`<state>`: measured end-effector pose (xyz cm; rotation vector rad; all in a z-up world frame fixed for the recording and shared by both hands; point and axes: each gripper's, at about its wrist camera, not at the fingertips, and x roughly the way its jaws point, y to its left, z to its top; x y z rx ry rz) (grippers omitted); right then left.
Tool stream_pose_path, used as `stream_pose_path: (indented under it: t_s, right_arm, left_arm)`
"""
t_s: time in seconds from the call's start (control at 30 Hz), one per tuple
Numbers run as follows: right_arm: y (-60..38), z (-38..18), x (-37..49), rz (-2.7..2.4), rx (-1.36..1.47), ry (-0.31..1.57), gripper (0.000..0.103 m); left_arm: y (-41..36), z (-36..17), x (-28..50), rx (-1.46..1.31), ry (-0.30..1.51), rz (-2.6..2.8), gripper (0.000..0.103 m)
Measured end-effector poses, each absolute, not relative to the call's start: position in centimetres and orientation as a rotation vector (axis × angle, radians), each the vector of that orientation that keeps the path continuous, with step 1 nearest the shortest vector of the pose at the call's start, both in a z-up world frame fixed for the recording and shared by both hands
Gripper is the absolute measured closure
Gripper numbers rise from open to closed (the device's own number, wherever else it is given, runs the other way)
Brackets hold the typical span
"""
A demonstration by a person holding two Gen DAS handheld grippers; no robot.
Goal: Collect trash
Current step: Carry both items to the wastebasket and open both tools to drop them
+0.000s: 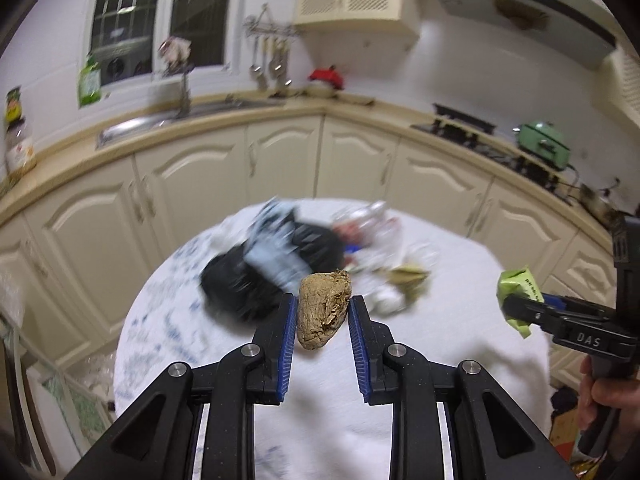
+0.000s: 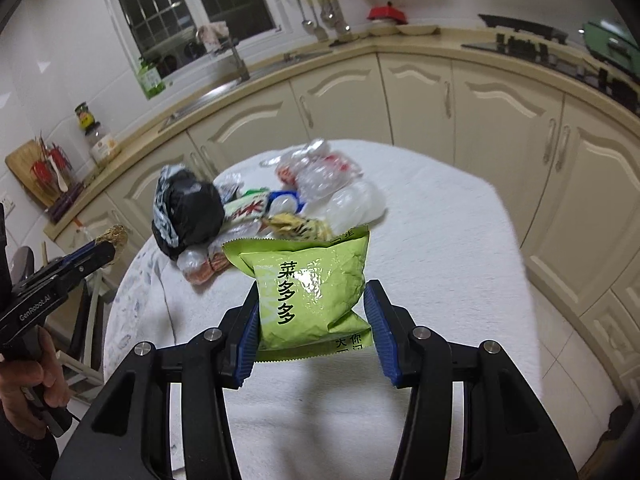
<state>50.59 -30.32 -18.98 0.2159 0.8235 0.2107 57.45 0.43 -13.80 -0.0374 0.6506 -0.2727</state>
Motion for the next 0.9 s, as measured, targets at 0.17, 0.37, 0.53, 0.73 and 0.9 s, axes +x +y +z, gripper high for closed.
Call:
stream_pose_path:
  t_s: [0.17,0.37,0.53,0.73,0.9]
  right_arm:
    - [-33.9,-16.5,48.5,0.152,0.248,0.751,0.053]
    - [-39.1,-13.8,45.3,0.058,0.292,0.667,0.053]
    - [-43.5,-12.9,42.7,-0.034,0.326,0.630,0.053]
    - [-49.6,-14.6,39.8,-0.173,0.393,0.649,0.053]
    - [-53.7,-17.6,38.1,-0.255,0.469,0.687,0.053]
  left_arm:
    - [-3.0,-11.3,55.7,-0.020,0.597,-0.360,0.081]
    - [-7.7,-9.3,53.8,0.000,0.550,-0.472,0.081]
    - [-11.8,-8.5,53.0,0.018,0.543,-0.570,0.081]
    - [-17.6,-9.2,52.8,0.045,0.571,-0.710,0.081]
    - [-22.8,-11.1,53.1,0.072,0.655,-0.827,0.081]
